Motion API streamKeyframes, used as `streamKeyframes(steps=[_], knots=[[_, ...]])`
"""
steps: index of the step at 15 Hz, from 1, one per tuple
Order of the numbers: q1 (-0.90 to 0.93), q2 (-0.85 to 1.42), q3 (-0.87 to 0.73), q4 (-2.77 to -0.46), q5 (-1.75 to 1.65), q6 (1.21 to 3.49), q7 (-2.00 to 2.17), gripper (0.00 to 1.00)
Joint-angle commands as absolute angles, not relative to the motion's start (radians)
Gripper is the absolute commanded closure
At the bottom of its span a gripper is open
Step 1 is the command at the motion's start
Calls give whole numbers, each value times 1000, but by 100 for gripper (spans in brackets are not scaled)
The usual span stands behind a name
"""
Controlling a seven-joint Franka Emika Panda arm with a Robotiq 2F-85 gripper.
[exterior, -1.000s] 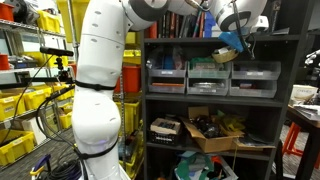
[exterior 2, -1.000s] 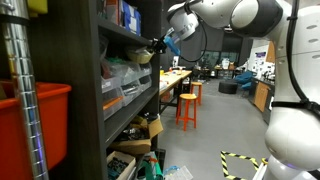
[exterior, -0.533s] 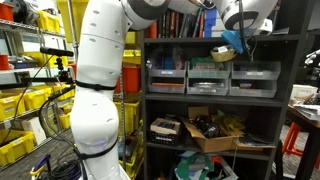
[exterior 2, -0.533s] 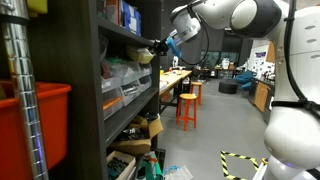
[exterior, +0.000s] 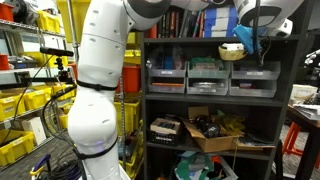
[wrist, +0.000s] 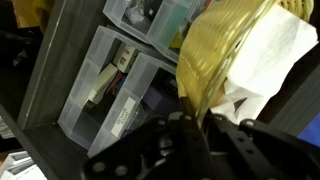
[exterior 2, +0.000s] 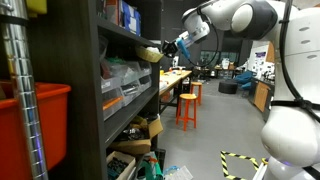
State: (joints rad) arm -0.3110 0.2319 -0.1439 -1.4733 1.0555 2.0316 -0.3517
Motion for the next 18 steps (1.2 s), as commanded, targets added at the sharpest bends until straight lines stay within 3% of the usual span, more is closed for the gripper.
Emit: streamKeyframes(steps=[1,18], knots=[[-329,286,-165,-1415,1091,2004,-309,98],[-399,524,-153,-1208,1143,2059,-317,98]])
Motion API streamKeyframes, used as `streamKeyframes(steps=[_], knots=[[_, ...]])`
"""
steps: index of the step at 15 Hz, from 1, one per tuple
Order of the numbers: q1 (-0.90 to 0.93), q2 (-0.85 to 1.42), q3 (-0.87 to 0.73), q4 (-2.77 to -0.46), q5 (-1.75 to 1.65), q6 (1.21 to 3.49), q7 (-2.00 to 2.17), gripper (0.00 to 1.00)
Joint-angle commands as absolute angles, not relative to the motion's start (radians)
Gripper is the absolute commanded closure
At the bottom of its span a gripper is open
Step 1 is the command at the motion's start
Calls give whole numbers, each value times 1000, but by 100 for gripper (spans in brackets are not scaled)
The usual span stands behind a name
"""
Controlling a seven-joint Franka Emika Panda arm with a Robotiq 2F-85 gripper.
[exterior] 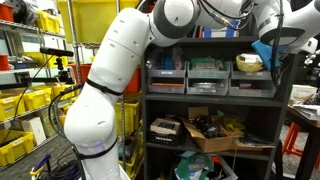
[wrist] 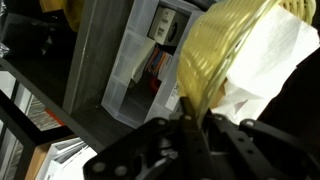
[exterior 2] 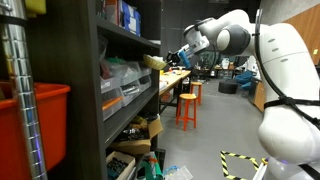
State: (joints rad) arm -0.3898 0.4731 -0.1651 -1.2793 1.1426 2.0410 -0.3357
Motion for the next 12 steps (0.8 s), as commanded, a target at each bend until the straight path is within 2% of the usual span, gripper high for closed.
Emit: streamKeyframes(steps=[1,7,12], knots=[[-396,536,-151,-1198,1139,2069,-316,98],[-322,572,-136,-1191,1143,2196,-343,98],[-269,522,-120,-1276,1166,2314,-428,98]])
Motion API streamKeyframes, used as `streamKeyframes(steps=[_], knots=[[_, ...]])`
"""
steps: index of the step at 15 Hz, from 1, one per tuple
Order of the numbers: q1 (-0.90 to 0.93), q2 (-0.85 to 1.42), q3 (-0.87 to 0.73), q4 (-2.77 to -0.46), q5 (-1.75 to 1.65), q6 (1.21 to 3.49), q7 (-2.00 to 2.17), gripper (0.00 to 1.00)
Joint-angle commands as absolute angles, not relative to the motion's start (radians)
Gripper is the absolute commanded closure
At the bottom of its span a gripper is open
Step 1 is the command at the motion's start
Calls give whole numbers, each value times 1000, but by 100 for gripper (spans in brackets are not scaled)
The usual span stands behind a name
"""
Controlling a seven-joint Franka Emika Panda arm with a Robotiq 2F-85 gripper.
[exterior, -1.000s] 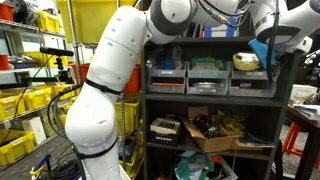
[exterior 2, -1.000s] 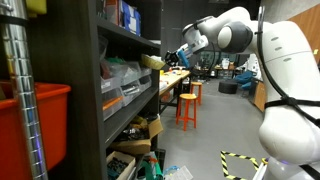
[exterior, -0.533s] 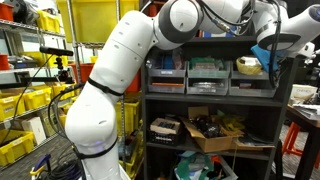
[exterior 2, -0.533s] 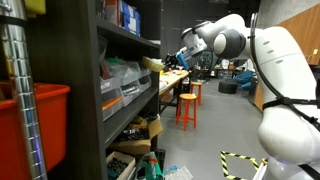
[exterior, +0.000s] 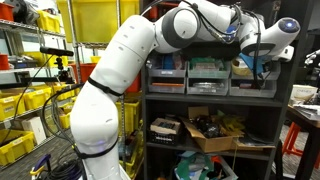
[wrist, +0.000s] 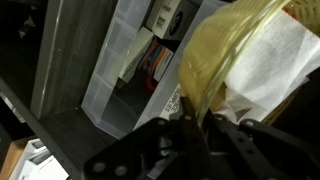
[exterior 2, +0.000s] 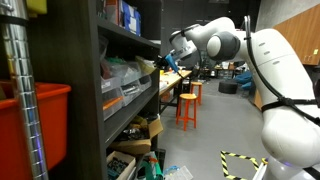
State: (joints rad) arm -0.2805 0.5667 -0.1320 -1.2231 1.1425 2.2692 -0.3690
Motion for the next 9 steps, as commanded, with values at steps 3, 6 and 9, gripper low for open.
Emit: streamKeyframes(steps=[3,6,9], knots=[[-261,467,-104,-1342,1189,2351,-510,98],[-254,411,-90,-1399,1213,2377,-582,98],[-245,361,-81,-1449,1204,2398,-604,98]])
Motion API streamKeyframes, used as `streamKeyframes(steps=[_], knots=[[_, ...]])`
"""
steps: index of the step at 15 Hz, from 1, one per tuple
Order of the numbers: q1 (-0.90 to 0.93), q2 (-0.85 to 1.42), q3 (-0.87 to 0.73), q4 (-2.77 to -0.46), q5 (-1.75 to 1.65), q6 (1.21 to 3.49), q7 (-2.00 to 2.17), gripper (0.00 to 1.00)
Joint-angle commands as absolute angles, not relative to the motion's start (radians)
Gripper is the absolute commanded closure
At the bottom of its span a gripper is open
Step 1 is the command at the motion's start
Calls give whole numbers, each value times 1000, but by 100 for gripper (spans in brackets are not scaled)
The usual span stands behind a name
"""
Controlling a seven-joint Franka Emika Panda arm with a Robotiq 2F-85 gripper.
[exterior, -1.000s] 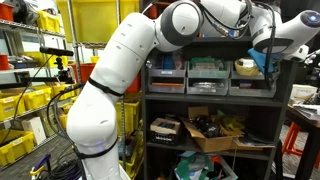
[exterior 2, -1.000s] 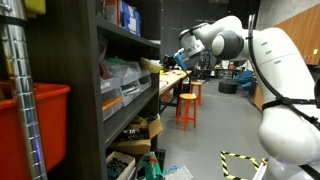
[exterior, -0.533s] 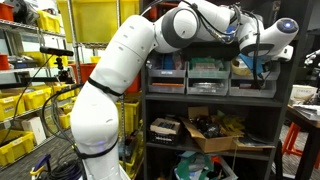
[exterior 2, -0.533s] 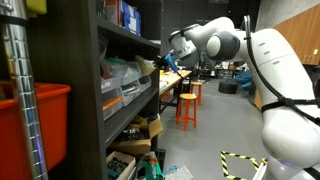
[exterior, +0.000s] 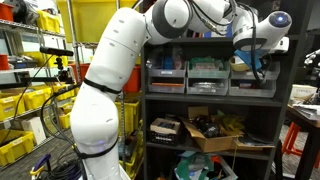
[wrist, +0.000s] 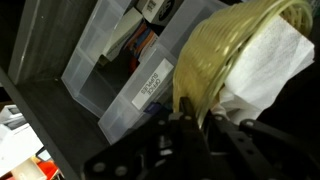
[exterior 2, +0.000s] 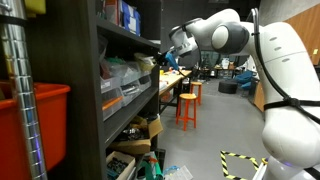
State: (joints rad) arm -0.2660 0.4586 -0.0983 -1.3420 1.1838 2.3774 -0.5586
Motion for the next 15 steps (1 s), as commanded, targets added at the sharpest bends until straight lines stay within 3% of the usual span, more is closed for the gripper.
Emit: streamKeyframes(steps=[1,15], knots=[[-237,349,-82,-1461,1193,2408,-601,98],[-156,277,-82,-1476,780,2473,-286,98]])
